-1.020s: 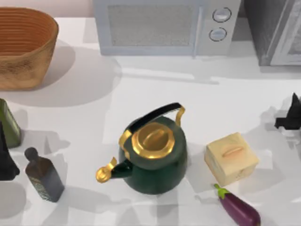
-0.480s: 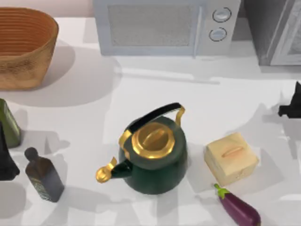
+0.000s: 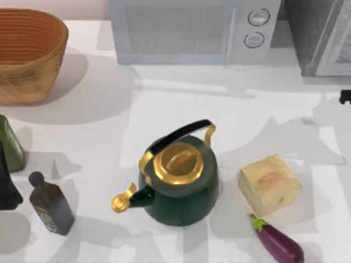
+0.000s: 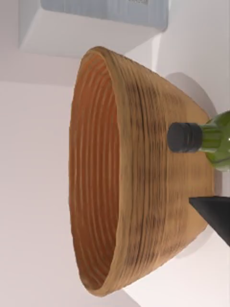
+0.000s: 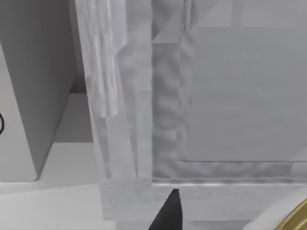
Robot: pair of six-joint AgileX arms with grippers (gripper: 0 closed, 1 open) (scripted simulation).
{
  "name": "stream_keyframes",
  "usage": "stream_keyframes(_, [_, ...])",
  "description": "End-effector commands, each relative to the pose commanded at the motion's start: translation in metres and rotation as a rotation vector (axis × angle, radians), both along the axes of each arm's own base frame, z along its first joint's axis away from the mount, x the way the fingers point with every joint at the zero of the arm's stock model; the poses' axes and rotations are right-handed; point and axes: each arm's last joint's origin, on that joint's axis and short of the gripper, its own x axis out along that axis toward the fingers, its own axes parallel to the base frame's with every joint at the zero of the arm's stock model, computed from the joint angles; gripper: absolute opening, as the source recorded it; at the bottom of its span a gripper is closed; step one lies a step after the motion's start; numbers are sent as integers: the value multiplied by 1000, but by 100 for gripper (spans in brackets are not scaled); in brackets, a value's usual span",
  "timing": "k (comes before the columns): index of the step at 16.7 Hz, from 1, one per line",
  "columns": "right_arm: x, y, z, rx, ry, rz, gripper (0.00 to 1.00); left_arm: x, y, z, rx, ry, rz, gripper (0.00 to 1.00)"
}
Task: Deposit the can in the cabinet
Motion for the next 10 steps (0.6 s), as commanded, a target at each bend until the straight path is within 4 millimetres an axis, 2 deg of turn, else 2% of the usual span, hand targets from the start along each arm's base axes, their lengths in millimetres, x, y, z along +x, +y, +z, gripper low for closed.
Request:
stream_keyframes(3, [-6, 0, 27, 0, -3, 0, 0, 0, 0, 0, 0, 0, 0, 100])
stream_keyframes(5, [-10, 0, 38, 1, -2, 0, 0, 0, 0, 0, 0, 0, 0, 100])
stream_keyframes(10, [-13, 0, 42, 1, -1, 0, 0, 0, 0, 0, 0, 0, 0, 100])
